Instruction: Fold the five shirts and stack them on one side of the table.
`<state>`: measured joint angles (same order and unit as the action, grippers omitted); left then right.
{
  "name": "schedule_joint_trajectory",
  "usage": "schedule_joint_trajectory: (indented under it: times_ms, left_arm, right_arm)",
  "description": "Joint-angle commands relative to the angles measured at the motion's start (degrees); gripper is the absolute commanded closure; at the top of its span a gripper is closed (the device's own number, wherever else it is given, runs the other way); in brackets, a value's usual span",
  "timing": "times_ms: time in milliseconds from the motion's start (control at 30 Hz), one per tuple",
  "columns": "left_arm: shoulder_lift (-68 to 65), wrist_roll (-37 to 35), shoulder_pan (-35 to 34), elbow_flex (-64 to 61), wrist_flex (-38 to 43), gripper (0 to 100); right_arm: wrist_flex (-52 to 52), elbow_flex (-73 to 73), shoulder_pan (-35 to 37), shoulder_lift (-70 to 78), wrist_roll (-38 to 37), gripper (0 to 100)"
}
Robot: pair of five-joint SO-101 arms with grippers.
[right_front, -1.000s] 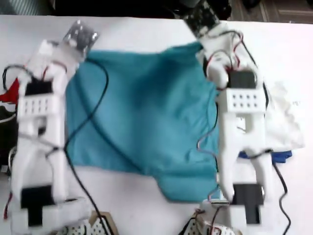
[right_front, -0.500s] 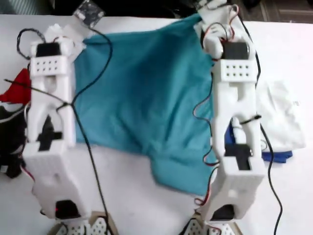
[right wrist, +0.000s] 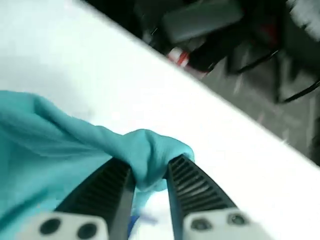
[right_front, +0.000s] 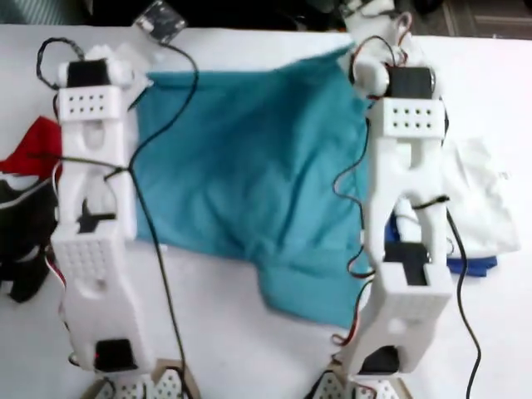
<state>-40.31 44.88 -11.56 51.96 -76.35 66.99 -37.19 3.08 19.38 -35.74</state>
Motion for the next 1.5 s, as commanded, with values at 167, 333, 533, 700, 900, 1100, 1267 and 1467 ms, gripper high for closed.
schedule_joint_trajectory:
  times_ms: [167, 333, 533, 700, 900, 1100, 1267, 1467]
  left_arm:
    - [0.84, 3.43, 0.22, 6.77, -17.67, 98]
    - [0.66, 5.01, -0.04, 6.24, -25.58, 98]
    - [1.1, 5.01, -2.24, -0.62, -26.02, 98]
    - [1.19, 4.75, -2.42, -11.08, -26.11, 98]
    - [1.19, 4.92, -2.86, -18.81, -26.11, 98]
    - [4.79, 5.27, -2.86, -24.79, -26.2, 98]
    - [14.37, 7.38, -2.42, -33.85, -25.49, 98]
    - [14.11, 6.24, -3.12, -35.87, -23.12, 97]
  right_arm:
    - [26.33, -2.99, 0.57, -0.92, 0.53, 98.1]
    - [31.96, 2.55, 0.31, -3.47, 2.29, 98.1]
    - [31.87, 25.76, 2.68, -17.01, 2.81, 98.1]
    - [31.69, 43.78, 2.68, -27.65, 2.9, 98.1]
    - [31.6, 57.32, 3.21, -33.19, 2.9, 98.1]
    - [31.6, 64.62, 4.0, -35.12, 2.9, 98.1]
    - [31.6, 66.9, 4.0, -34.95, 2.9, 98.1]
    - [31.6, 66.9, 4.0, -34.77, 2.9, 97.8]
